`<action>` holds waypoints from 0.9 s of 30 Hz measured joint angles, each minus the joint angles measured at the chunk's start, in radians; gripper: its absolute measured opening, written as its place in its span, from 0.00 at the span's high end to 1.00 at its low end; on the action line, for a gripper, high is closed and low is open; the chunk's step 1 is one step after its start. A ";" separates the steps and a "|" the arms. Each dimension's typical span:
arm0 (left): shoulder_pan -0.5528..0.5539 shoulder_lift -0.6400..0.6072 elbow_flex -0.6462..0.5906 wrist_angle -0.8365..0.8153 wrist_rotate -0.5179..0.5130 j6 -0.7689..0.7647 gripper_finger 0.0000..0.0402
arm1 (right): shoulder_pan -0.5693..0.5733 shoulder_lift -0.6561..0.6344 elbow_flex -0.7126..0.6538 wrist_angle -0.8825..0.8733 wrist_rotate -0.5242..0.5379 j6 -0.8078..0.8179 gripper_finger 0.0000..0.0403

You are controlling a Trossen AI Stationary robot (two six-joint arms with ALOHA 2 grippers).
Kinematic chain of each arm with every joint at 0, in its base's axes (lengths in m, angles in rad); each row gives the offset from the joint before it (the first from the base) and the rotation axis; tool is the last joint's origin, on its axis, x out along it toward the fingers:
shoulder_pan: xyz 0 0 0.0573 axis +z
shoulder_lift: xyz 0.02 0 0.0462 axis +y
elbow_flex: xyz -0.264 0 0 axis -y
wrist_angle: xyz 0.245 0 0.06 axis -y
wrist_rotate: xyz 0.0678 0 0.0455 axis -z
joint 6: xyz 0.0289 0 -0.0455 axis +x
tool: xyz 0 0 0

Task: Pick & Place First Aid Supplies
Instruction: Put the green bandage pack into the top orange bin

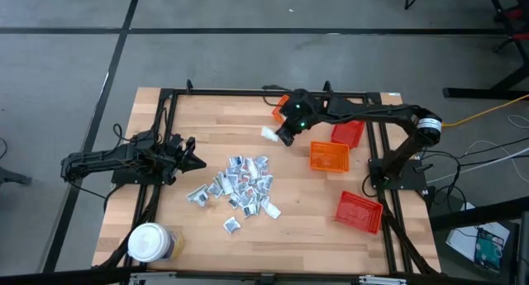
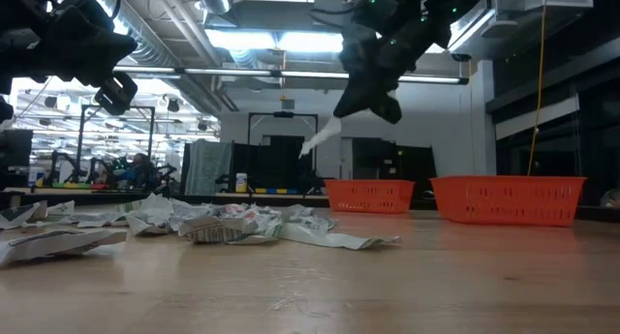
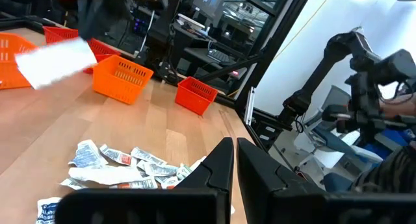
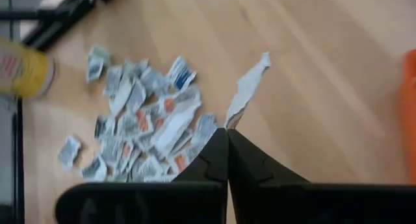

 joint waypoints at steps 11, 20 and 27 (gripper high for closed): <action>0.000 0.000 0.000 0.000 0.000 0.000 0.96 | -0.089 -0.023 0.000 -0.019 0.055 0.086 1.00; 0.000 0.000 0.000 0.000 0.000 0.000 0.96 | -0.234 -0.029 0.000 -0.128 0.081 0.058 1.00; 0.000 0.000 0.000 0.000 0.000 0.000 0.96 | -0.304 -0.027 0.000 -0.135 0.076 -0.014 1.00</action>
